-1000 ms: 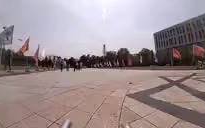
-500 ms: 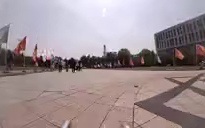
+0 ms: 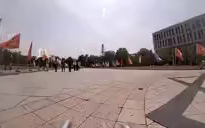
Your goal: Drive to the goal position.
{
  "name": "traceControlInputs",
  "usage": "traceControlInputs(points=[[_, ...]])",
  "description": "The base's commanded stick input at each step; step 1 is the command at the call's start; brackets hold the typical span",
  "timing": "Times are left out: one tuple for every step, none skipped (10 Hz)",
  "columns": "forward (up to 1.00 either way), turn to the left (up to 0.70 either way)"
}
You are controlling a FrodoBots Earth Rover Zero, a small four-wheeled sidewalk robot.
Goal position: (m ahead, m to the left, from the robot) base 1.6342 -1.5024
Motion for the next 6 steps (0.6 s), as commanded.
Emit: traceControlInputs(points=[[1.00,0.00],[1.00,0.00],[1.00,0.00],[1.00,0.00],[1.00,0.00],[1.00,-0.12]])
